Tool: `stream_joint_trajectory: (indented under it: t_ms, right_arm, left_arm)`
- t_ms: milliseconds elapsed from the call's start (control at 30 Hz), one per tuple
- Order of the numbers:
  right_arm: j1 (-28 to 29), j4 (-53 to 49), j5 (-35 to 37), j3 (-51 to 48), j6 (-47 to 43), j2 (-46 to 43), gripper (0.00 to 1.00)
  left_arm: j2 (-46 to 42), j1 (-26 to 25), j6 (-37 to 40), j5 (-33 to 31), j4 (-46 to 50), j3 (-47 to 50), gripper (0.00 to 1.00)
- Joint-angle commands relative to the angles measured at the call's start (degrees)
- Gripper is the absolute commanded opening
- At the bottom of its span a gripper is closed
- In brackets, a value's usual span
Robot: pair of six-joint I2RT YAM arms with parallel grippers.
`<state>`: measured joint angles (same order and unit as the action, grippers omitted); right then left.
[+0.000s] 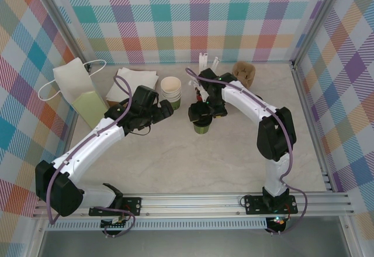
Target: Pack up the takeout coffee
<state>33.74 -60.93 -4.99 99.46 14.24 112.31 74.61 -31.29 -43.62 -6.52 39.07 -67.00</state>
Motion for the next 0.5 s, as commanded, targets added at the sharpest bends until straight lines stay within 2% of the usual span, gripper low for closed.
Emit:
stream_joint_trajectory:
  t_ms: [0, 467]
  right_arm:
    - [0.17, -0.6, -0.3, -0.23, -0.7, -0.91, 1.0]
    - [0.19, 1.27, -2.84, -0.67, -1.19, -0.61, 1.0]
  left_arm:
    - [0.37, 0.65, 0.68, 0.31, 0.95, -1.64, 1.0]
    - [0.25, 0.61, 0.94, 0.28, 1.31, -1.42, 1.0]
